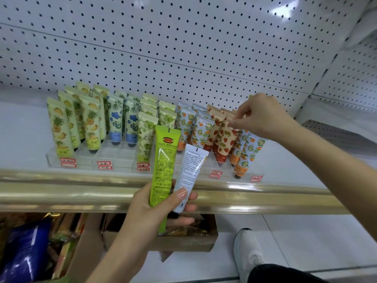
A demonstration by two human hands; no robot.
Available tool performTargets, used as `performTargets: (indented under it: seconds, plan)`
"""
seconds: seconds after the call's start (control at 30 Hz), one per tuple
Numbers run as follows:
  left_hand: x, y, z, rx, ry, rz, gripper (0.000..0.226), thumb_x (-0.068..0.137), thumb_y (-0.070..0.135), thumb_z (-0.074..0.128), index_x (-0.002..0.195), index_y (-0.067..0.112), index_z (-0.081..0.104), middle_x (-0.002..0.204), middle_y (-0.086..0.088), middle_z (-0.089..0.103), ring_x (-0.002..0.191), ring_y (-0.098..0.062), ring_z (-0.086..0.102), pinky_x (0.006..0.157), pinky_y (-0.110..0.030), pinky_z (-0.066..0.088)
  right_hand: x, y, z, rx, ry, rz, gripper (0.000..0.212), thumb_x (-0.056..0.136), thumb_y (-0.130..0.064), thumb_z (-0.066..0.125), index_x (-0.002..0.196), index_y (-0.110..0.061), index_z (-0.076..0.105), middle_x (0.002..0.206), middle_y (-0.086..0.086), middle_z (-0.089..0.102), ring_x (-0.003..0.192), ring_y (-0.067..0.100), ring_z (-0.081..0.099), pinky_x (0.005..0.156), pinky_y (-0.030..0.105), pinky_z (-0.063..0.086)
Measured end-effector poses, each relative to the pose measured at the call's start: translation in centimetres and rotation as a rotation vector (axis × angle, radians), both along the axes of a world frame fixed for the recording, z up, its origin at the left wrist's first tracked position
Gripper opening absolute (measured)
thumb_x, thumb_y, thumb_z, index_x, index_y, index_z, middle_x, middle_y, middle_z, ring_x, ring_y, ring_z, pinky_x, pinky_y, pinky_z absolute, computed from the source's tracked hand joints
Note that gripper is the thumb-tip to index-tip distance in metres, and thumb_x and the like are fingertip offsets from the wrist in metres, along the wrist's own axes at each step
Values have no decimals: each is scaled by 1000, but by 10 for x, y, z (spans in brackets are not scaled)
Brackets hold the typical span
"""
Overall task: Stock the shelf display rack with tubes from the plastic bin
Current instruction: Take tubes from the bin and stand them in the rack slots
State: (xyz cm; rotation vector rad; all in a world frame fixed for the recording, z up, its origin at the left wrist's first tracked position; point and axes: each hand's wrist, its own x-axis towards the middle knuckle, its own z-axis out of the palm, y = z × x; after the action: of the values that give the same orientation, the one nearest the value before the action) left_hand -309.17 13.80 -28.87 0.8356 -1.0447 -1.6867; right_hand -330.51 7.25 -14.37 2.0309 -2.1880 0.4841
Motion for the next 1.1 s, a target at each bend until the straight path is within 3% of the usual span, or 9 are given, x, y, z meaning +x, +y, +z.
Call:
performTargets:
  seconds: [0.37,0.5,0.6,0.73,0.83,0.93,1.1]
  plan:
    - [-3,-1,-2,2,-1,-3,42,65,19,69,105,7,66,89,-14,75,76,-27,73,56,-29,58,-3,-2,2,0,12,10,20,80,-31,74,81,-11,73,59,-2,55,54,7,47,47,19,33]
    - [-3,0,-1,3,8,3,41,65,18,69,104,7,66,90,-12,75,77,-28,73,58,-29,59,-3,2,5,6,11,20,21,81,-31,73,83,-10,74,56,-3,52,51,5,43,44,14,32]
    - [-3,1,-1,3,18,11,38,67,15,69,104,7,66,90,-12,75,78,-27,74,59,-28,59,0,13,10,-114,-3,37,20,85,-30,68,84,-11,74,61,3,57,51,7,42,43,10,30]
    - [-2,2,0,-3,13,31,32,72,10,69,104,5,66,91,-11,75,80,-25,74,60,-26,58,19,44,2,-137,-206,193,18,84,-33,67,82,-18,75,66,0,67,61,15,58,55,25,46]
    - [-1,3,0,-14,4,56,23,78,3,68,101,5,66,90,-13,75,79,-25,74,59,-26,57,37,61,-16,-15,-331,303,20,79,-42,65,81,-24,74,57,-4,63,46,6,50,49,27,45]
    - [-1,6,1,-16,7,51,21,79,-1,67,99,5,66,87,-12,75,78,-24,74,59,-25,57,48,68,-37,68,-376,325,30,77,-53,60,82,-25,69,56,3,60,48,10,57,55,36,50]
    - [-1,11,-1,13,15,1,24,77,-1,68,100,4,65,85,-11,75,76,-22,73,59,-25,57,56,74,-52,131,-460,324,32,81,-48,61,71,-18,61,51,3,63,40,6,56,47,21,47]
